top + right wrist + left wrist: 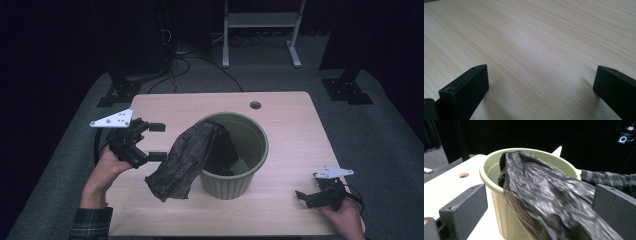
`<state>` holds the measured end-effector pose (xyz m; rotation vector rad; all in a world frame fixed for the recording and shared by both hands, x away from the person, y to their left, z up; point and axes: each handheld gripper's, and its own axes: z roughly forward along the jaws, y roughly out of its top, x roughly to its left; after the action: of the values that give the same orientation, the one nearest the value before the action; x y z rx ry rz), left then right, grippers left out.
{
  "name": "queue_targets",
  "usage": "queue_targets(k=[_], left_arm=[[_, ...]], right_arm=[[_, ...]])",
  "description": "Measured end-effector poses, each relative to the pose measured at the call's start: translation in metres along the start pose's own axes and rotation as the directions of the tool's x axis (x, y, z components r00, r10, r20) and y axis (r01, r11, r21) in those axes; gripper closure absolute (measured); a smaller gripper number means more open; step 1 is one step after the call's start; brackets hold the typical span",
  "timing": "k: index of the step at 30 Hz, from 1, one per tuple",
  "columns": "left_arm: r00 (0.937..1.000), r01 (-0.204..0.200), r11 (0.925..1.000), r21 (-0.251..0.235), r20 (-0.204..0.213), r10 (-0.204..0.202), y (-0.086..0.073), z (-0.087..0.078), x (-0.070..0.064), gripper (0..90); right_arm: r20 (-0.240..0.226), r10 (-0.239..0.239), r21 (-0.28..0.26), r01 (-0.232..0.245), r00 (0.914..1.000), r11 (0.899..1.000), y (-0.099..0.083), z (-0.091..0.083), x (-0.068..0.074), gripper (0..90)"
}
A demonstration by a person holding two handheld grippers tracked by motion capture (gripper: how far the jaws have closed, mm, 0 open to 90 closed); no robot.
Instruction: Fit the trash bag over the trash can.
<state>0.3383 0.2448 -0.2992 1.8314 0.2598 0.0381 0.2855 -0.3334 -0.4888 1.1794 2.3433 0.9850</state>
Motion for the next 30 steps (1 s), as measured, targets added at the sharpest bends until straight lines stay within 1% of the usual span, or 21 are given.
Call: queue_targets(k=[2,6,11,15,17,19,22,23,24,26,28,29,30], left_arm=[[1.0,-0.001,1.0,-0.008,-0.002,0.001,-0.002,-0.005,-0.006,0.0],[0.9999,-0.01,0.9999,-0.007,-0.013,0.01,-0.009,-0.015,-0.018,0.0],[0.9999,-0.007,0.9999,-0.008,-0.013,0.007,-0.025,-0.025,-0.034,0.0],[0.9997,0.0,1.0,-0.009,-0.024,0.0,-0.04,-0.032,-0.045,0.0],[0.9997,0.002,1.0,-0.008,-0.024,-0.002,-0.045,-0.034,-0.049,0.0],[0.9996,0.004,1.0,0.003,-0.028,-0.004,-0.051,-0.037,-0.052,0.0],[0.999,0.019,0.9998,0.01,-0.04,-0.019,-0.057,-0.036,-0.053,0.0],[0.9991,0.021,0.9997,0.012,-0.037,-0.02,-0.059,-0.036,-0.052,0.0],[0.9992,0.022,0.9997,0.009,-0.033,-0.022,-0.061,-0.034,-0.051,2.2],[0.9995,0.011,0.9999,0.007,-0.03,-0.011,-0.063,-0.031,-0.05,7.1],[1.0,-0.003,1.0,0.003,-0.008,0.003,-0.065,-0.027,-0.047,20.8],[1.0,-0.003,1.0,0.003,-0.008,0.003,-0.065,-0.027,-0.047,26.5],[0.9998,-0.002,1.0,0.004,0.02,0.002,-0.064,-0.023,-0.045,36.4]], right_arm=[[0.0,0.001,0.0,-0.001,1.0,1.0,0.0,0.0,0.0,0.0],[0.001,0.002,0.0,-0.002,1.0,1.0,0.0,0.0,0.0,0.0],[0.002,0.003,0.0,-0.003,1.0,1.0,0.0,0.0,0.0,0.0],[0.003,0.003,0.0,-0.003,1.0,1.0,0.0,0.0,0.0,0.0],[0.003,0.003,0.0,-0.003,1.0,1.0,0.0,0.0,0.0,0.0],[0.003,0.003,0.0,-0.003,1.0,1.0,0.0,0.0,0.0,0.0],[0.004,0.004,0.0,-0.004,1.0,1.0,0.0,0.0,0.0,0.0],[0.004,0.004,0.0,-0.004,1.0,1.0,0.0,0.0,0.0,0.0],[0.004,0.004,0.001,-0.004,1.0,1.0,0.0,0.0,0.0,0.0],[0.004,0.005,0.001,-0.005,1.0,1.0,0.0,0.0,0.0,0.0],[0.004,0.005,0.001,-0.005,1.0,1.0,0.0,0.0,0.0,0.0],[0.004,0.005,0.001,-0.005,1.0,1.0,0.0,0.0,0.0,0.0],[0.004,0.005,0.0,-0.005,1.0,1.0,0.0,0.0,0.0,0.0]])
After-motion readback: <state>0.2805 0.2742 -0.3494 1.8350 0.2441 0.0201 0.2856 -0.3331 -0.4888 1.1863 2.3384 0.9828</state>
